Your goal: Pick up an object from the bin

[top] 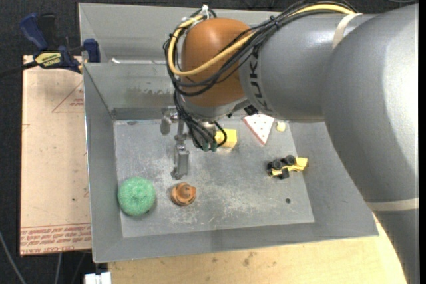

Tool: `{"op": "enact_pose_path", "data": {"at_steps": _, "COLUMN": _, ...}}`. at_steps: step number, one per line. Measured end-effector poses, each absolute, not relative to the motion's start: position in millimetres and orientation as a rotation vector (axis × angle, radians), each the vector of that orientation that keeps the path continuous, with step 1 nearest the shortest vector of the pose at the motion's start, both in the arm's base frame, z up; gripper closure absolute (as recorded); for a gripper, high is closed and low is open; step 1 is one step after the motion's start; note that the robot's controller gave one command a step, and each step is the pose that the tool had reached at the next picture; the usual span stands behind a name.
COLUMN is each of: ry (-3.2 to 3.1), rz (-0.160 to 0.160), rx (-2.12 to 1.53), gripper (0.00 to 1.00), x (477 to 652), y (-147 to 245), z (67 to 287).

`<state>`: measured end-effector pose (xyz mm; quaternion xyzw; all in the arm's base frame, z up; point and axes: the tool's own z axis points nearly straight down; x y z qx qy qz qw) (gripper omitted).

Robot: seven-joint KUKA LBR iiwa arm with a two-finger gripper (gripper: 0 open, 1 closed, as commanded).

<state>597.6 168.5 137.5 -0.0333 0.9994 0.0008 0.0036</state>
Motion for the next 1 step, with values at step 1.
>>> {"op": "enact_pose_path", "data": {"at_steps": 1, "ry": 3.143, "rz": 0.001, "rx": -0.062, "gripper": 0.0, "x": 574.0, "y": 186.0, "z": 104.0}}
